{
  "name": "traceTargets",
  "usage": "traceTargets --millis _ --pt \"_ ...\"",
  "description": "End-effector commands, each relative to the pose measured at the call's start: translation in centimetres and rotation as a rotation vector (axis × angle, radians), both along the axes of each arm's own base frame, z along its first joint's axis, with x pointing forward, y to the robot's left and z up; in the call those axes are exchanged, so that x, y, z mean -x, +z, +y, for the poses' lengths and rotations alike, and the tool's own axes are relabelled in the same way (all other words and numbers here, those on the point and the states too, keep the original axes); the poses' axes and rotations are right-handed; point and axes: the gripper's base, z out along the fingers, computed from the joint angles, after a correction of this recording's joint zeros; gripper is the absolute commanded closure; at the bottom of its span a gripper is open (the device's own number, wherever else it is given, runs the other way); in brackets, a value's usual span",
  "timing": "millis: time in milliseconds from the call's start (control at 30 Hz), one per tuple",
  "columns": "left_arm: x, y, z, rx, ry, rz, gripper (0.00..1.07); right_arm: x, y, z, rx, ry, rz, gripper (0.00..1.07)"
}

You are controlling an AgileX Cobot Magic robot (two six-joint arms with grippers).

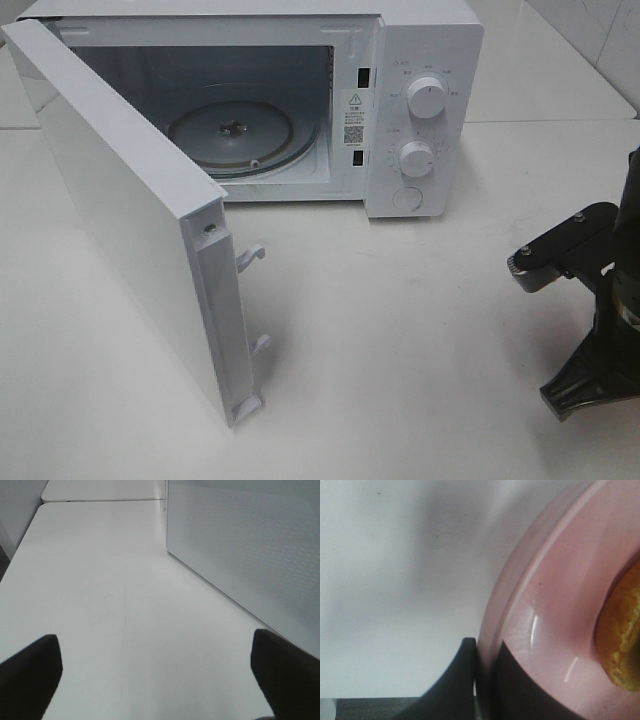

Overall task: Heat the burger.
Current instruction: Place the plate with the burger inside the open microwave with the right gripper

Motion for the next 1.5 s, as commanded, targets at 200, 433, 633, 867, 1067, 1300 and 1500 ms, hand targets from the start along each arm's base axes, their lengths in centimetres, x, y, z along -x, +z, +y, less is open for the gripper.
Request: traceTargets --millis 200,433,633,867,1067,1300,1500 --pt "0.2 0.0 0.0 0.007 0.002 -0.029 0.12 1.8 1.5 0.7 0.108 0.112 -0.003 1.07" --pt "0.2 0.0 0.0 0.007 0.002 -0.029 0.12 3.2 1.8 2.1 0.141 0.214 0.002 1.07" --pt "0.2 0.0 0.0 0.007 0.002 -0.029 0.12 4.2 1.9 3.1 0.161 0.301 0.006 1.07" --pt "0.2 0.0 0.0 0.007 0.002 -0.029 0.12 5.6 2.0 4.3 0.185 0.405 0.007 1.07" --pt "0.2 0.0 0.0 0.007 0.002 -0.029 0.12 6.5 2.0 5.2 0.194 0.503 0.014 1.07" --pt "0.2 0.0 0.0 0.007 0.002 -0.029 0.12 7.2 2.0 5.9 0.210 0.618 0.020 1.07" --pt "0.2 0.0 0.0 0.007 0.002 -0.029 0.12 6.7 2.1 6.2 0.229 0.713 -0.006 1.07"
